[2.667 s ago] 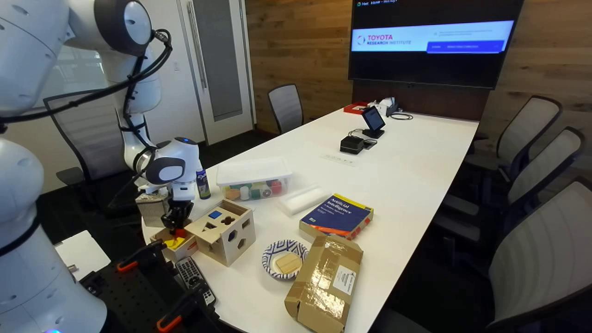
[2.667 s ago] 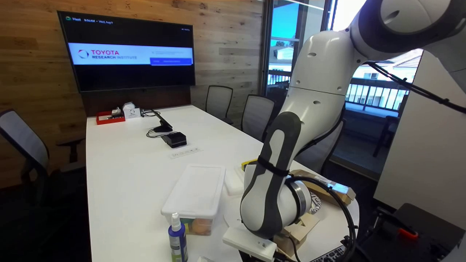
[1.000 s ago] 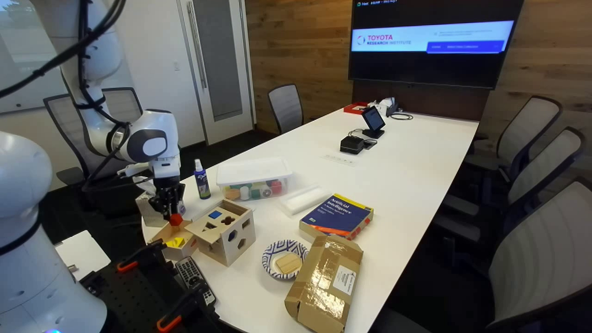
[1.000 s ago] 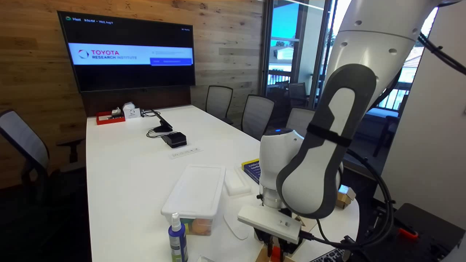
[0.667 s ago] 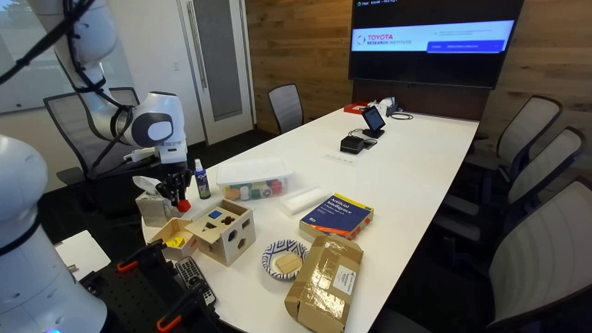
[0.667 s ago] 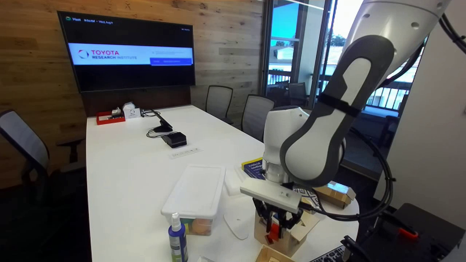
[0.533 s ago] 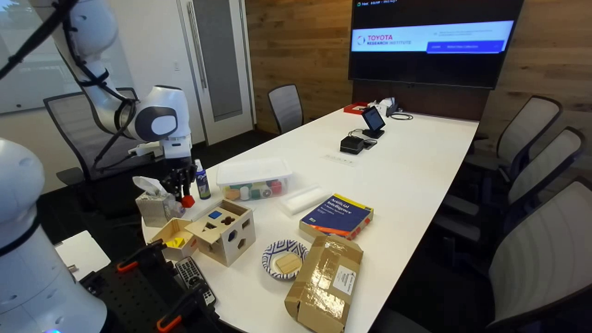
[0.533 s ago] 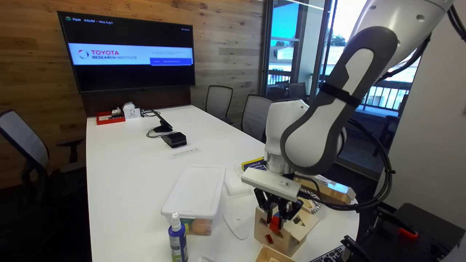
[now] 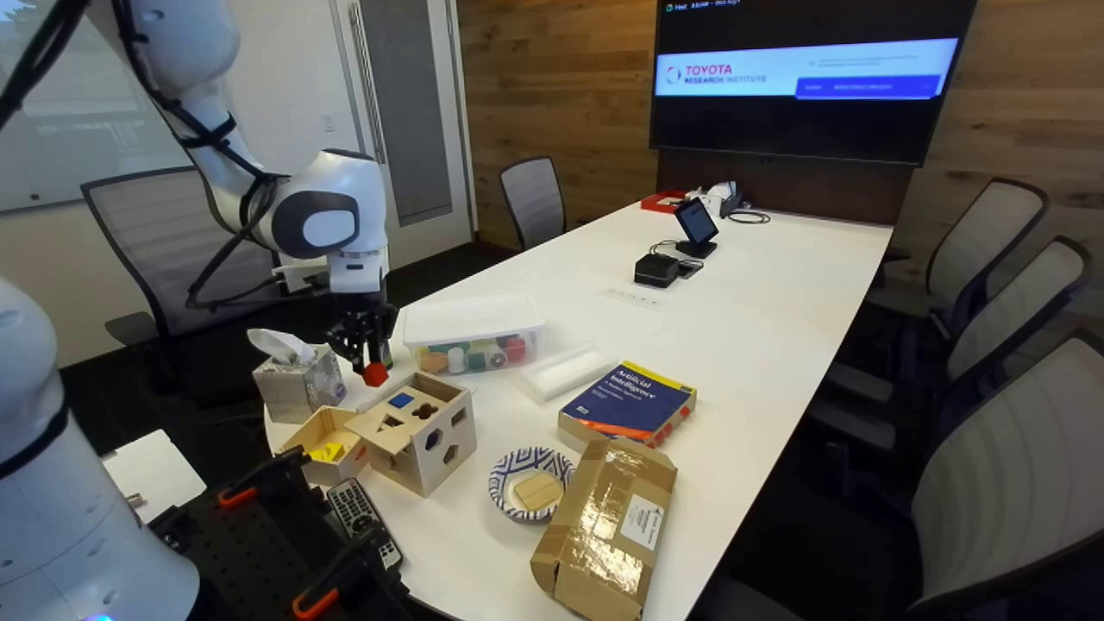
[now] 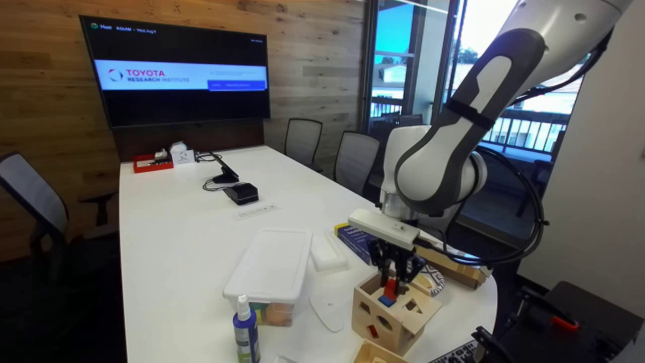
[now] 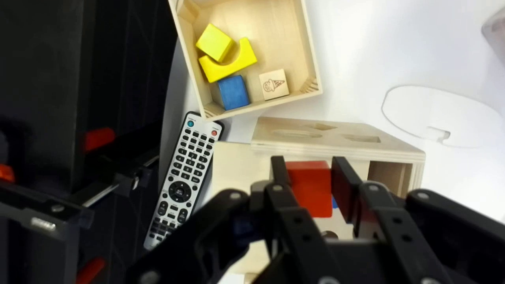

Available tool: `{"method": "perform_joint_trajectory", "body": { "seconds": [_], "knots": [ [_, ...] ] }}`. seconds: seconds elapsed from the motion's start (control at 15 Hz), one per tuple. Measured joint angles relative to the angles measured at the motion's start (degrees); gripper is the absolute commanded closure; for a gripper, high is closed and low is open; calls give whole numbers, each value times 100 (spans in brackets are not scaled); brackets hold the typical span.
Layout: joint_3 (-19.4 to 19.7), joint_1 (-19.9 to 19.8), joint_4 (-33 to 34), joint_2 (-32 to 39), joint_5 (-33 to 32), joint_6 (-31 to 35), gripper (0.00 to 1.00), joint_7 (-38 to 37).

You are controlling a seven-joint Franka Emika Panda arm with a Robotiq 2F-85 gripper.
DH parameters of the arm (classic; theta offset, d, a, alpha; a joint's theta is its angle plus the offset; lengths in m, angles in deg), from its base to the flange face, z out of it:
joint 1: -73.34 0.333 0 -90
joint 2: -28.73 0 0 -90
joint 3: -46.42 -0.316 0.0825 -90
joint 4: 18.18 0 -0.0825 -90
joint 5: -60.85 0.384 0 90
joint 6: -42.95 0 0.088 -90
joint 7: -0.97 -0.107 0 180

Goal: Put the block inside the box

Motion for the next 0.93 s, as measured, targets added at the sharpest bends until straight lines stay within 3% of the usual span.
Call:
{"method": "perform_joint_trajectory", "body": {
  "seconds": [0.47,0.93],
  "knots": [
    [-33,-290,-2,152,349,43,92,83],
    [-187,-440,94,564,881,528,92,529]
  ]
}}
